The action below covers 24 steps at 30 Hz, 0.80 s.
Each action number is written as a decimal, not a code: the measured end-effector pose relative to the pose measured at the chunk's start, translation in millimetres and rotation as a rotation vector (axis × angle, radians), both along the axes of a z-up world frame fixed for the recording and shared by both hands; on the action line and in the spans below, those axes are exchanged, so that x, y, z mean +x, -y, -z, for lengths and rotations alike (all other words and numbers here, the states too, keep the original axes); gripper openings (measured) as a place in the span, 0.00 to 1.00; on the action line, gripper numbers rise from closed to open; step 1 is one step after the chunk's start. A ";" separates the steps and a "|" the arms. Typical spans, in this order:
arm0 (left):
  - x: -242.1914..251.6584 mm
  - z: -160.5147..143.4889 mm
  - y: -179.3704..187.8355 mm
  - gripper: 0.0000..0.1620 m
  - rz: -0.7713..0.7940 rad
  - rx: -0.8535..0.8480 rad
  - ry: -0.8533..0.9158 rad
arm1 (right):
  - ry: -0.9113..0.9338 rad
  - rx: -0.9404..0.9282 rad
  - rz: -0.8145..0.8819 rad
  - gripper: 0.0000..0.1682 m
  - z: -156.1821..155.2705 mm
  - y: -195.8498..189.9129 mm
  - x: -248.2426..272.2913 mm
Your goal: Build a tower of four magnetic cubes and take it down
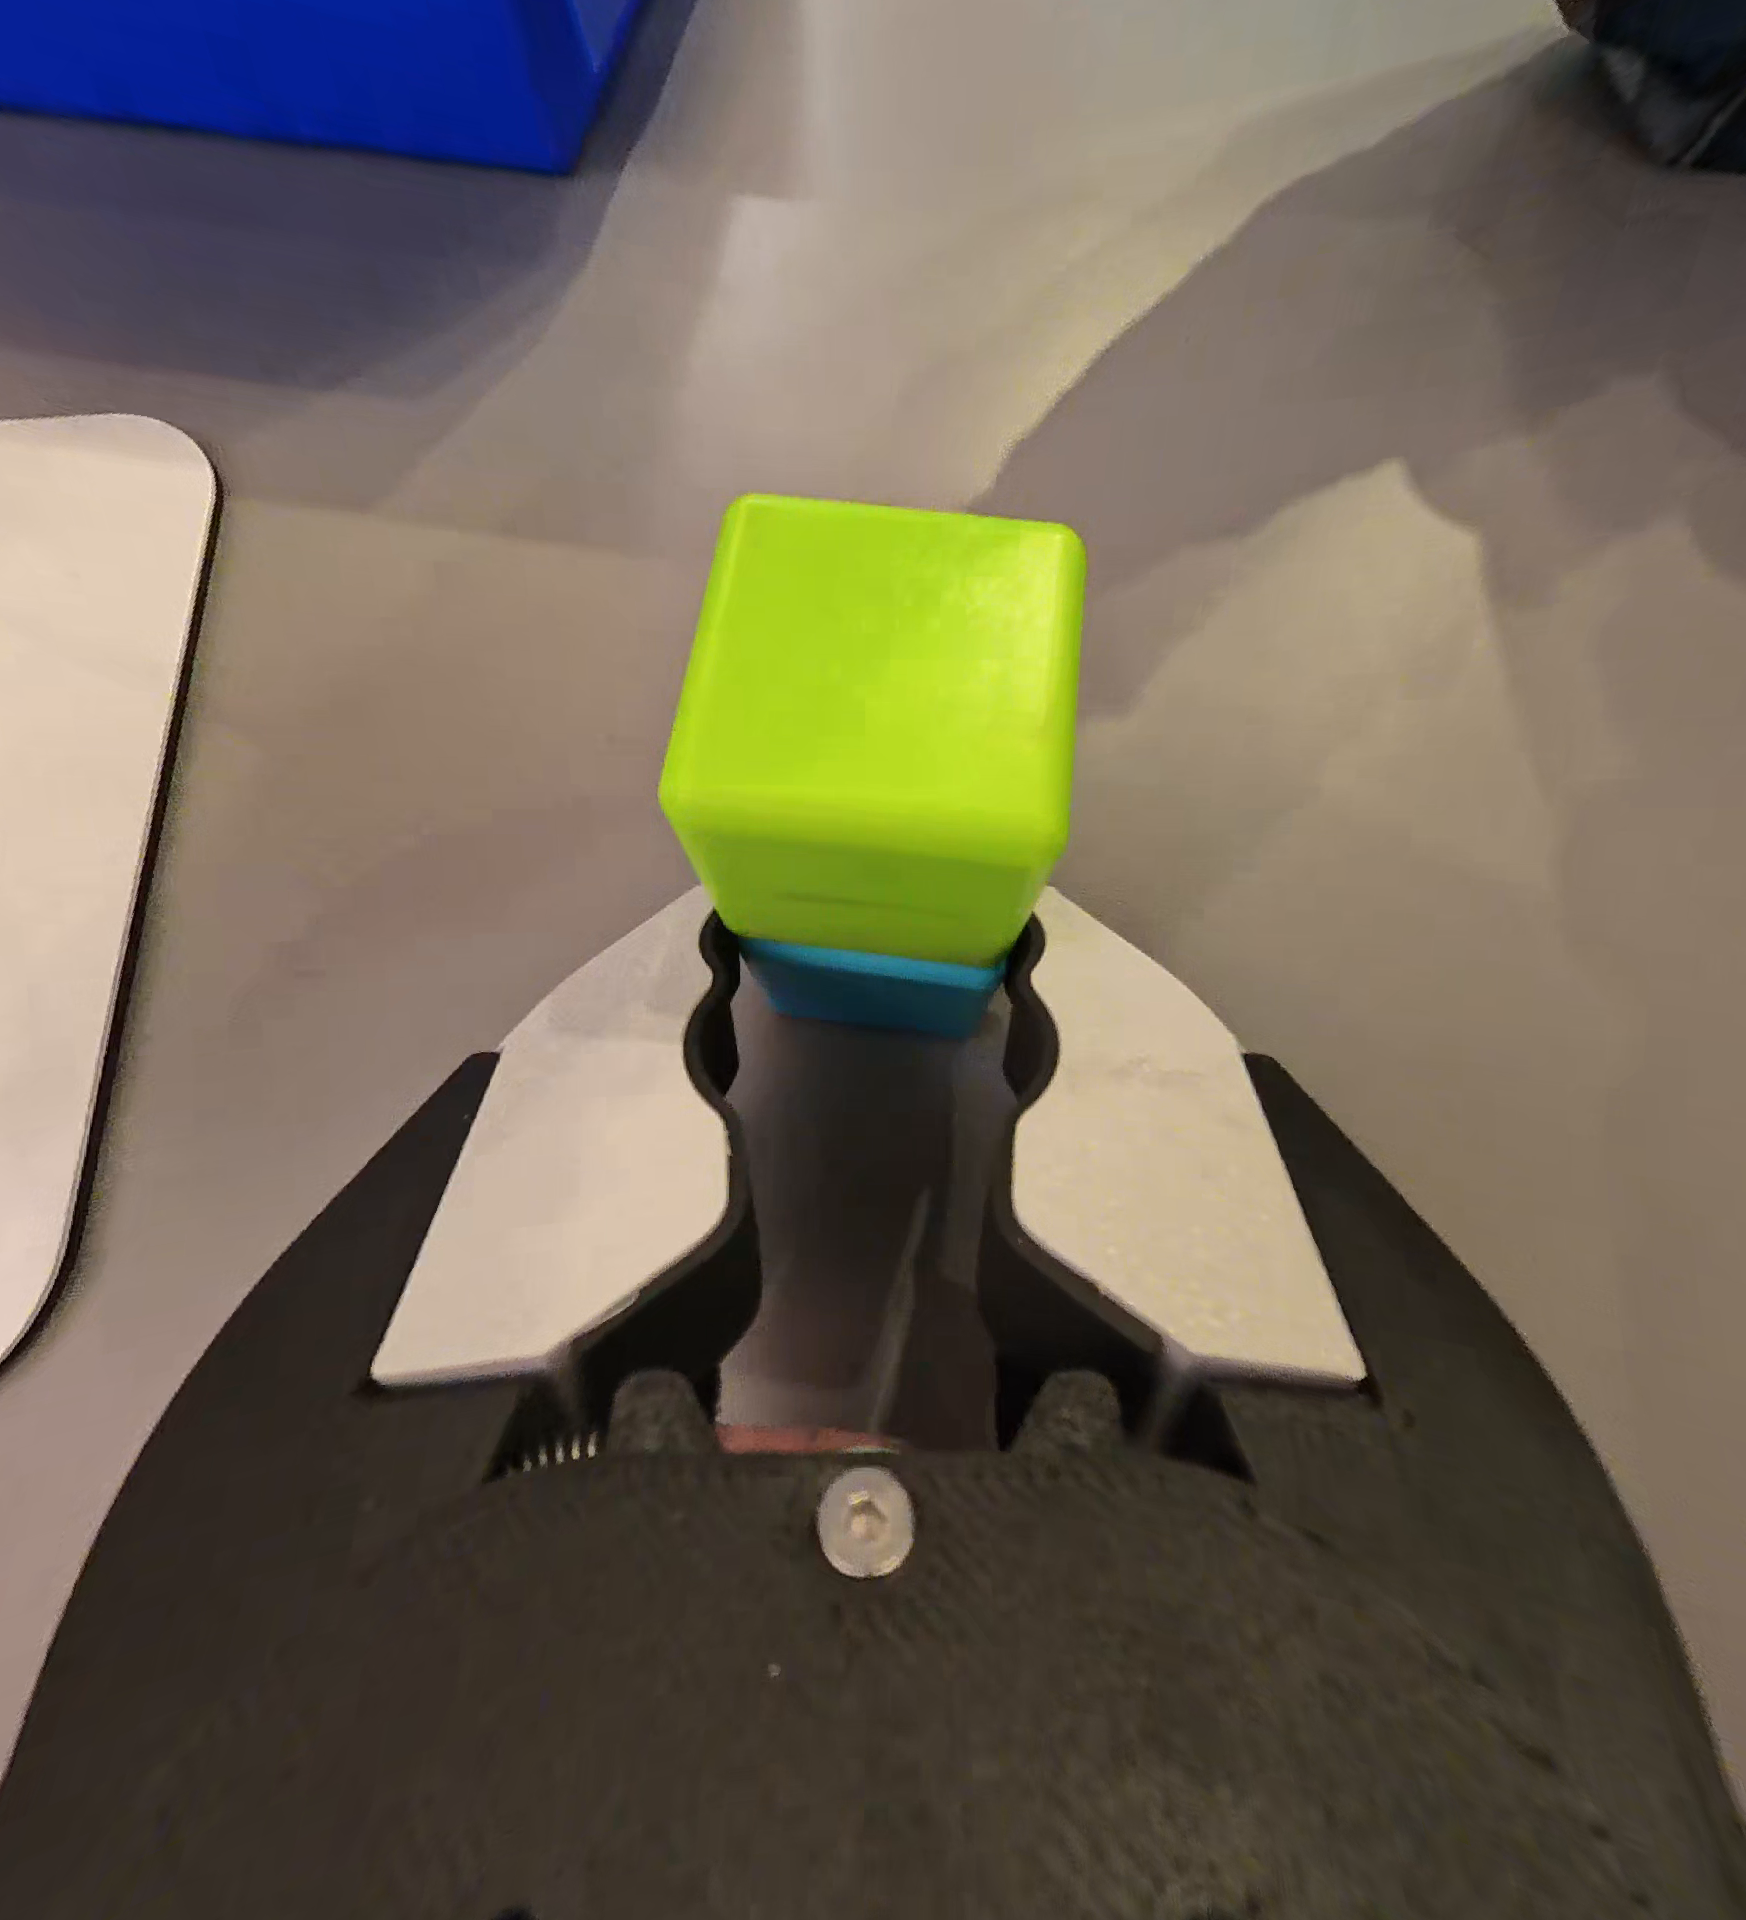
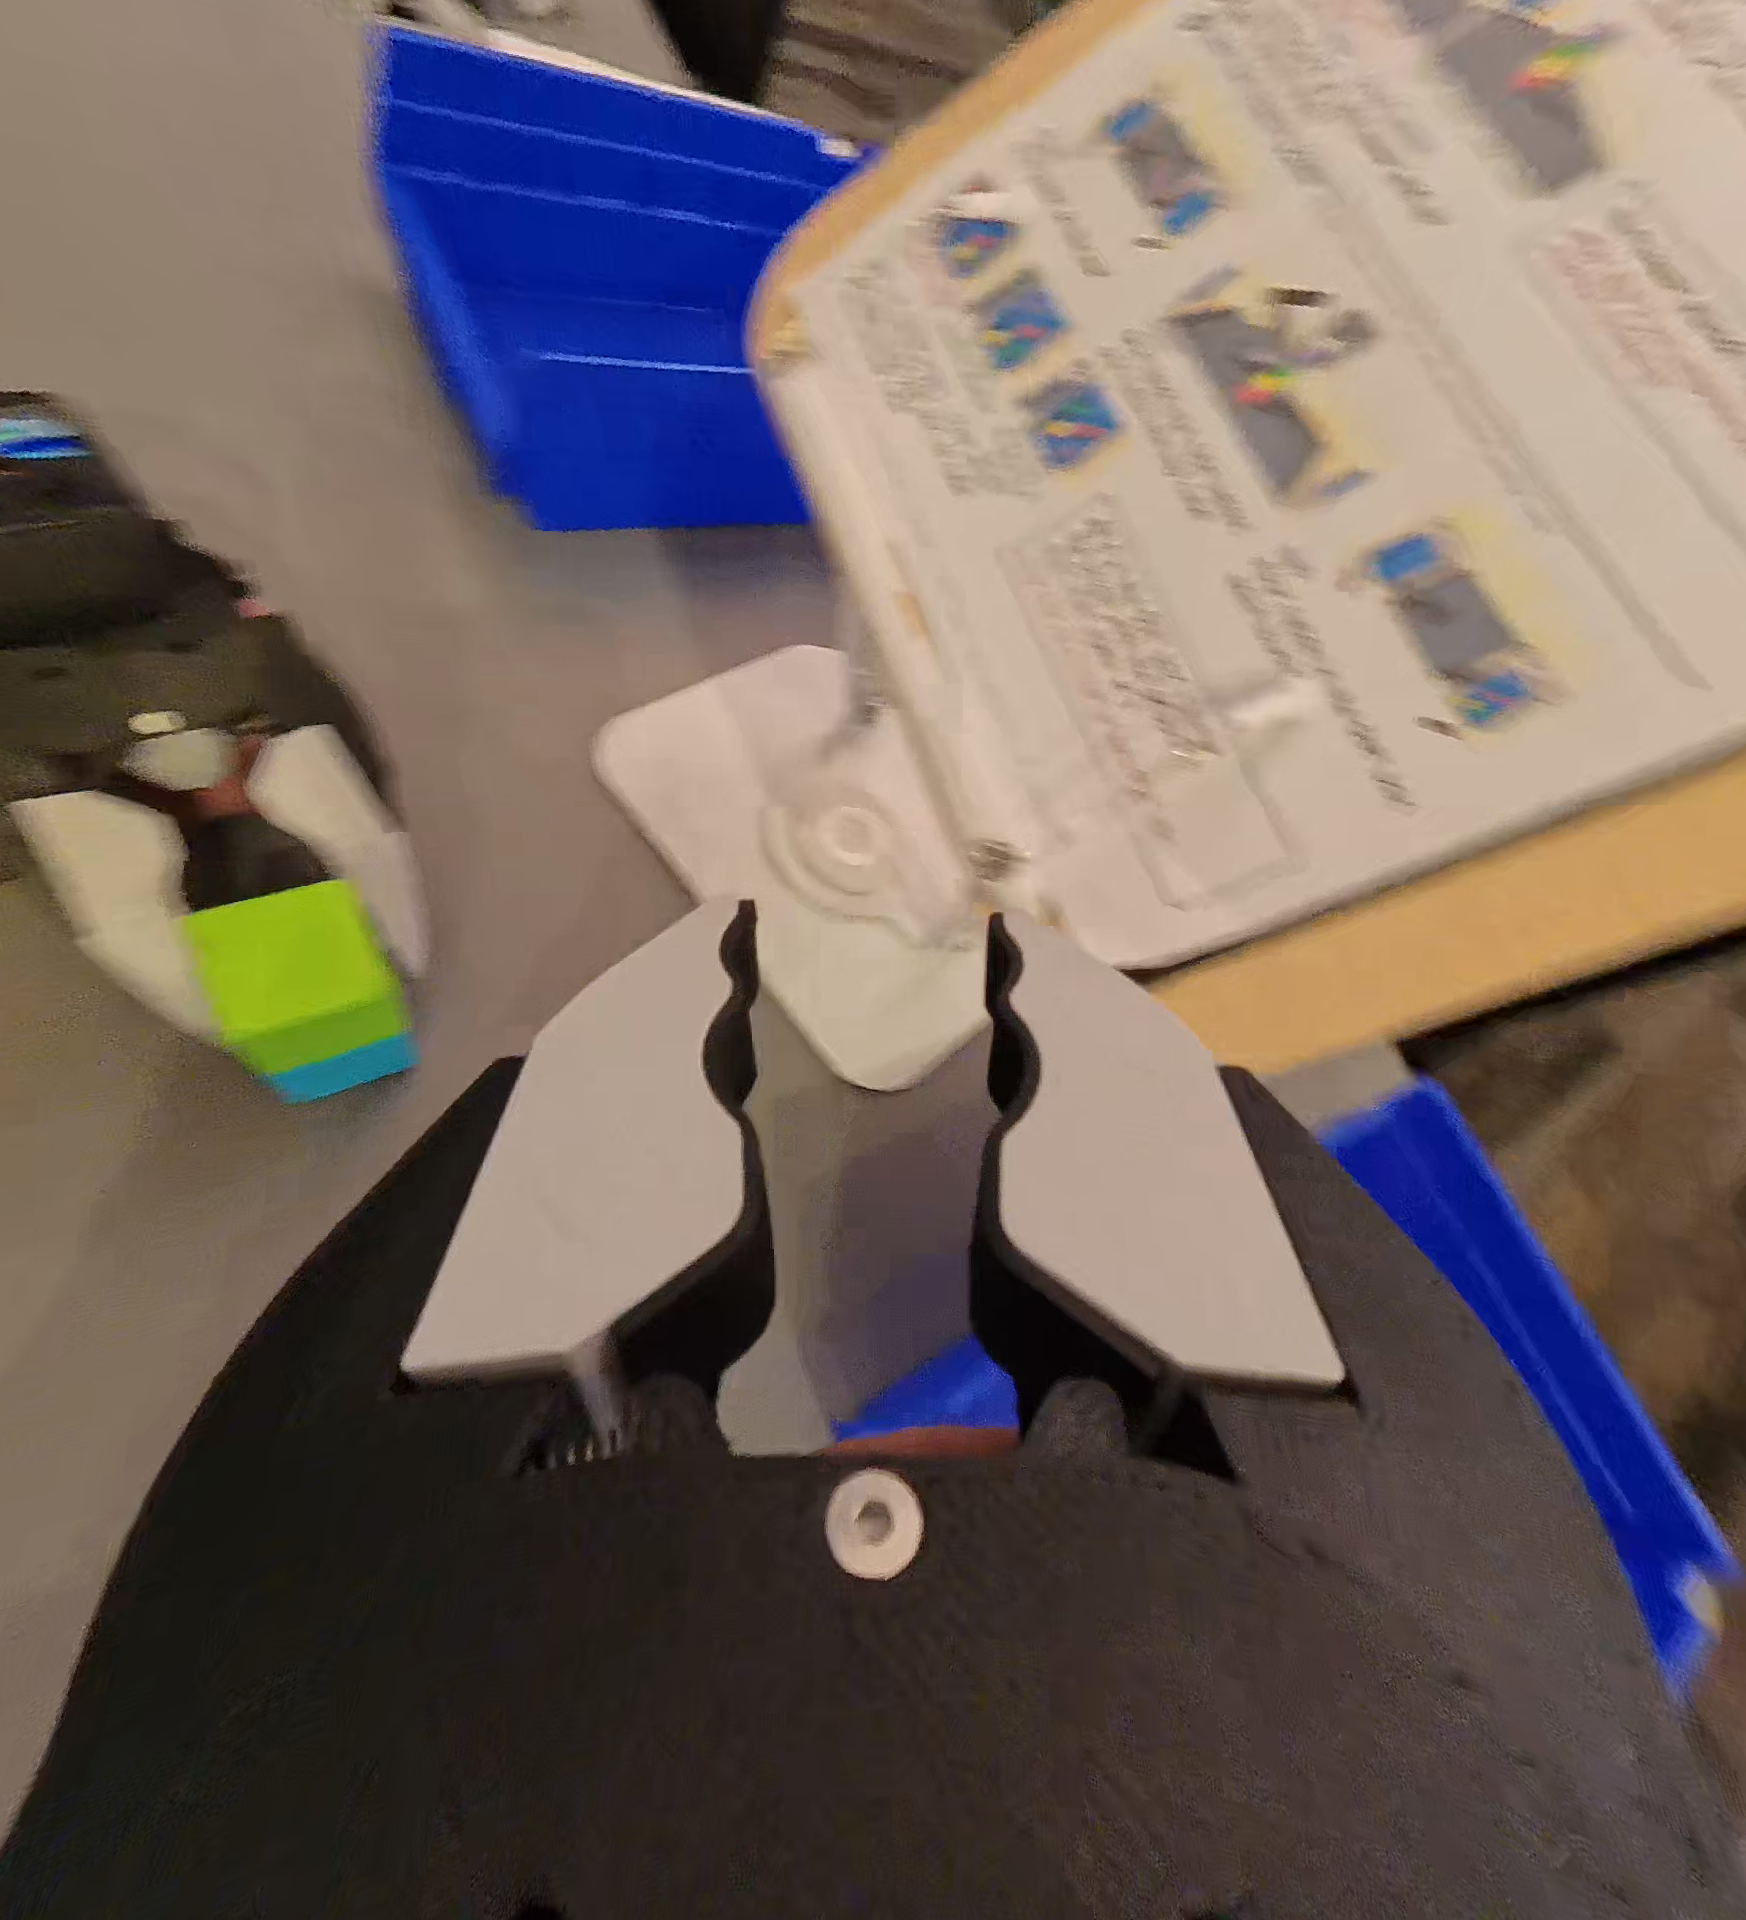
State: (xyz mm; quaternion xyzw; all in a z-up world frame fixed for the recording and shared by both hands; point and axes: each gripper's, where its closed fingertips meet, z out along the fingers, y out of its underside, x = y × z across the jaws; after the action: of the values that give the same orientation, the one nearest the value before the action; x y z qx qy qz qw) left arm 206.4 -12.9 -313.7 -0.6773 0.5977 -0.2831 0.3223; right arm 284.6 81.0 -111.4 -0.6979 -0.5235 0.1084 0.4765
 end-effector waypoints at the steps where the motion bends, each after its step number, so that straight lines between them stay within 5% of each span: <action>1: 0.0 0.0 -0.1 0.30 0.000 -0.001 0.000 | 0.012 -0.041 -0.069 0.27 8.7 12.9 -12.6; 7: 0.0 0.1 -0.1 0.30 0.000 0.001 -0.001 | 0.258 -0.202 -0.328 0.38 86.2 74.1 -65.7; 13: -0.2 0.1 0.1 0.30 0.000 0.001 -0.001 | 0.448 -0.295 -0.391 0.41 146.0 95.6 -80.1; 19: -0.5 0.1 -0.4 0.30 -0.004 0.000 -0.001 | 0.457 -0.340 -0.388 0.30 164.1 92.5 -87.7; 24: -0.8 0.0 -0.5 0.30 -0.005 -0.004 -0.001 | 0.421 -0.383 -0.394 0.29 162.3 92.4 -89.5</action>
State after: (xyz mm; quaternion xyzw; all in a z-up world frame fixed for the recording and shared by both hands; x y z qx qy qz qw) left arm 205.6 -12.4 -313.7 -0.6795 0.5957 -0.2832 0.3213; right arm 195.1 -11.4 -273.7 -0.6671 -0.7053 0.1483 0.1886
